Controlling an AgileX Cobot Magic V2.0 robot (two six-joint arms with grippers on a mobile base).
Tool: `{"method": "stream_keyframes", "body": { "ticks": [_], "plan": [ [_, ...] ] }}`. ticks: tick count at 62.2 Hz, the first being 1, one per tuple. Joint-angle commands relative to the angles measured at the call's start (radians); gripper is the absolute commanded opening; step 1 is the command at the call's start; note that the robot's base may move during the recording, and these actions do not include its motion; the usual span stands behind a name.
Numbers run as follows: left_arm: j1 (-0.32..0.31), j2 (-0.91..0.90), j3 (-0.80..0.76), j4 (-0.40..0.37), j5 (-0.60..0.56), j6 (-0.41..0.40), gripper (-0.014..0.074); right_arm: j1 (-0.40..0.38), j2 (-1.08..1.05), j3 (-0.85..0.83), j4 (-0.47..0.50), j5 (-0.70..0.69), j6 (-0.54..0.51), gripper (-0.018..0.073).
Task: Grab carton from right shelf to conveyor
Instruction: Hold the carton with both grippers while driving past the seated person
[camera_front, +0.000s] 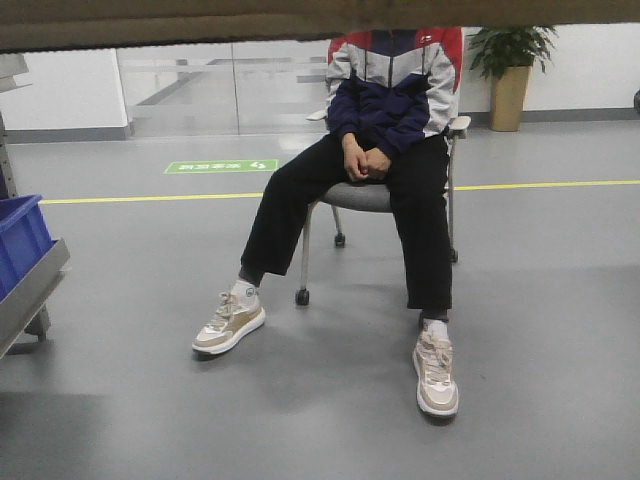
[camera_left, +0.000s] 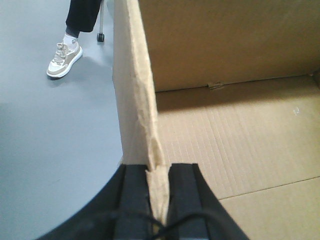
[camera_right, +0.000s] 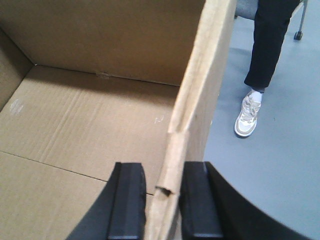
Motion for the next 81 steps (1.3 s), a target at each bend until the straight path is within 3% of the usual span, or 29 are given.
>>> {"method": "stream_keyframes", "body": {
  "ticks": [1, 81],
  "plan": [
    [-0.001, -0.007, -0.011, 0.033, -0.027, -0.001, -0.0016, -0.003, -0.018, -0.005, 0.003, -0.031, -0.017, -0.0069],
    [-0.001, -0.007, -0.011, 0.033, -0.027, -0.001, -0.0016, -0.003, -0.018, -0.005, 0.003, -0.031, -0.017, -0.0069]
  ]
}}
